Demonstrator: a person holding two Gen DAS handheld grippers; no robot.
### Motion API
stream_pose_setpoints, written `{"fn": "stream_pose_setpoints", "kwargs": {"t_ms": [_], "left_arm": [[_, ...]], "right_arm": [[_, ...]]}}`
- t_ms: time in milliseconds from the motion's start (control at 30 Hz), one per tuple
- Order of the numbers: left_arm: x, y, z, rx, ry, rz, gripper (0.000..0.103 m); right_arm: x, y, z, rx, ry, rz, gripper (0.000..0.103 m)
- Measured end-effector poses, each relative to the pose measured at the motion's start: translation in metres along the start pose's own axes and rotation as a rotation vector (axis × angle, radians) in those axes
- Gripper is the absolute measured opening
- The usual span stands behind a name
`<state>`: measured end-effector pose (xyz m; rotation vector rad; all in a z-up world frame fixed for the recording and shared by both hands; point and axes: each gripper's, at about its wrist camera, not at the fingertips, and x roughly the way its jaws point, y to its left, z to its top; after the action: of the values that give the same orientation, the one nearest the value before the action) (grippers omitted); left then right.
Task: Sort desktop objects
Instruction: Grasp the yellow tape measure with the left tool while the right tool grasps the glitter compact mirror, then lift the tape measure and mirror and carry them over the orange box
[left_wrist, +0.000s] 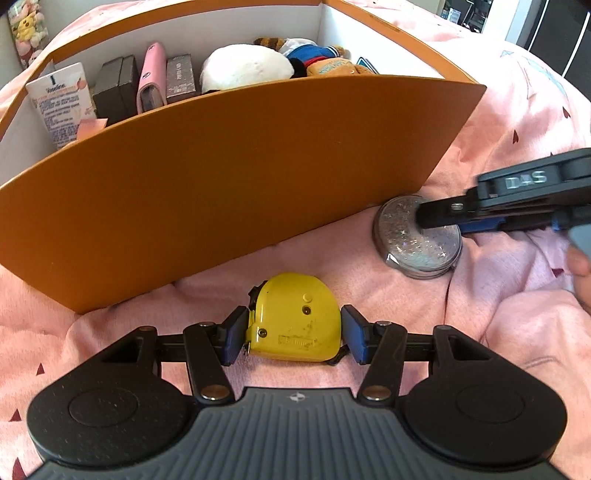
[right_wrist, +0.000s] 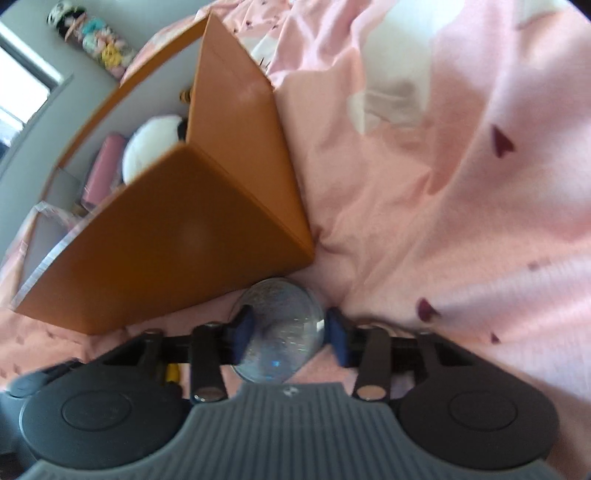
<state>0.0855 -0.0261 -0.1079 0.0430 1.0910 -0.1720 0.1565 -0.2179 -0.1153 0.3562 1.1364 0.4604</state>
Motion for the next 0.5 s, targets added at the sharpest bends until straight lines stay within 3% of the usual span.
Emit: {"fn": "stream_pose_setpoints", "kwargs": {"t_ms": [100, 267, 500], "left_arm": [[0.000, 0.001, 0.001, -0.008, 0.001, -0.005, 0.063], [0.001, 0.003, 0.001, -0.012, 0.000, -0.007, 0.063], [0.000, 0.003, 0.000, -0.010, 0.002, -0.003, 0.063]], "right_arm": [[-0.015, 0.002, -0.006, 0.005, -0.017, 0.044, 0.023], [-0.032, 0.027, -0.015, -0.092, -0.033, 0.108, 0.020], [-0.029, 0.049, -0.020, -0.214, 0.005, 0.054, 0.021]]}}
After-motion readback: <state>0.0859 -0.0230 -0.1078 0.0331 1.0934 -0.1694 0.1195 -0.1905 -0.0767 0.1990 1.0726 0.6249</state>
